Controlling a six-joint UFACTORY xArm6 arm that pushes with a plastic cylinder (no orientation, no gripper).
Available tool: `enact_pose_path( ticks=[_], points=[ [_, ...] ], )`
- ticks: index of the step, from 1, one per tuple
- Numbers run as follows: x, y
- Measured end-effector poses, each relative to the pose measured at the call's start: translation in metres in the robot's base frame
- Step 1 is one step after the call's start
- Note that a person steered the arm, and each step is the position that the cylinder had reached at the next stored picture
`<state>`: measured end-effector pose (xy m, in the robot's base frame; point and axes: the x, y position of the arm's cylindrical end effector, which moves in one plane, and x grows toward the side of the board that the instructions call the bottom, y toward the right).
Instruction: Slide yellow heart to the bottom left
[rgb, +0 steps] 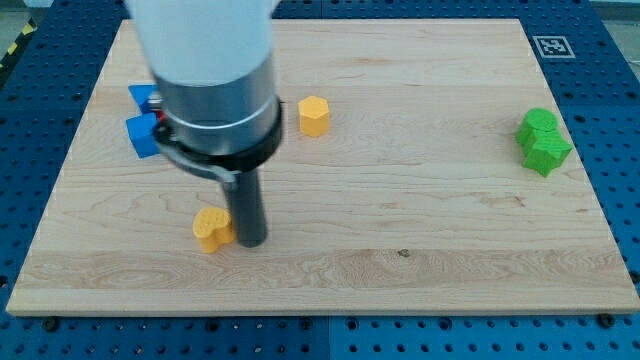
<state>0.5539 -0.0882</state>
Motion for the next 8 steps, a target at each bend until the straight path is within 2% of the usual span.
enact_pose_path(
  ticks=[3,6,8],
  points=[
    [-0.050,-0.028],
    [-0.001,-0.063],
    [0.013,-0.091]
  ],
)
